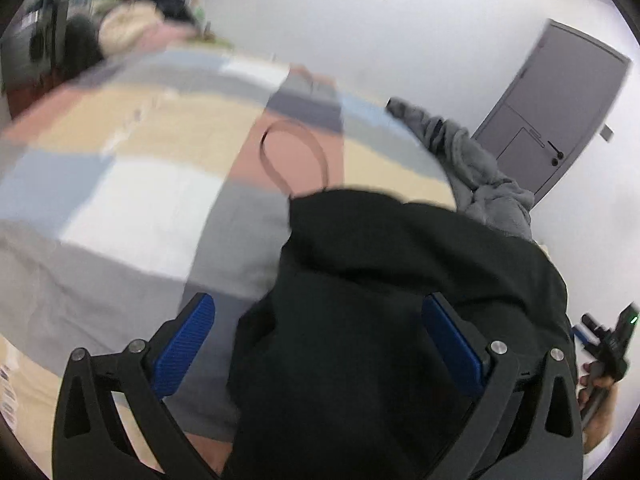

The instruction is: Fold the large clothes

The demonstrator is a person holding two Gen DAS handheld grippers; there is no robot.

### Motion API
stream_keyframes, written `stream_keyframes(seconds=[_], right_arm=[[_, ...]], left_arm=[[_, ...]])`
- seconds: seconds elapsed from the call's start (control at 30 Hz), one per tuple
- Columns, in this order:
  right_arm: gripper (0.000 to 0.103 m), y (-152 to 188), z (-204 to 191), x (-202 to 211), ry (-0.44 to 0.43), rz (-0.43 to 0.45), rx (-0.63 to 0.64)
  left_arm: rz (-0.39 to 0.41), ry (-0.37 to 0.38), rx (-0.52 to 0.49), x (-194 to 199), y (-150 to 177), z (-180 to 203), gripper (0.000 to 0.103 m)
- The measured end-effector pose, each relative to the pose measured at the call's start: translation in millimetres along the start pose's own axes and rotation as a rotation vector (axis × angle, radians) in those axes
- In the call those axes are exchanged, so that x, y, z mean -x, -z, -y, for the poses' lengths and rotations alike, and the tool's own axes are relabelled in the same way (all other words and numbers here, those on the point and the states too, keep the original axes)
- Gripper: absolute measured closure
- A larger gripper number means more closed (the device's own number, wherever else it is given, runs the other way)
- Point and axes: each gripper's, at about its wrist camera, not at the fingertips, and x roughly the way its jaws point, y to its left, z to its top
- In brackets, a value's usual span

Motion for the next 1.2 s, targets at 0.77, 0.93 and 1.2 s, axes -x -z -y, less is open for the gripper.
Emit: stream_keyframes(seconds=[0.77,0.93,1.2], right_arm=[[0.097,-27,-60,-6,-0.075,0.072,0.172],[0.099,-65,-86,21,-0.031,0.182,0.217],[0.101,-99,-102,-16,0.153,0.166,0.287]], left_arm=[[0.075,0.148,0.042,13,-21,24,0.097],[0.212,0.107,0.018,60,-47,42,0.098],[0.204,-0.111,-0.086,17,-84,66,0.098]])
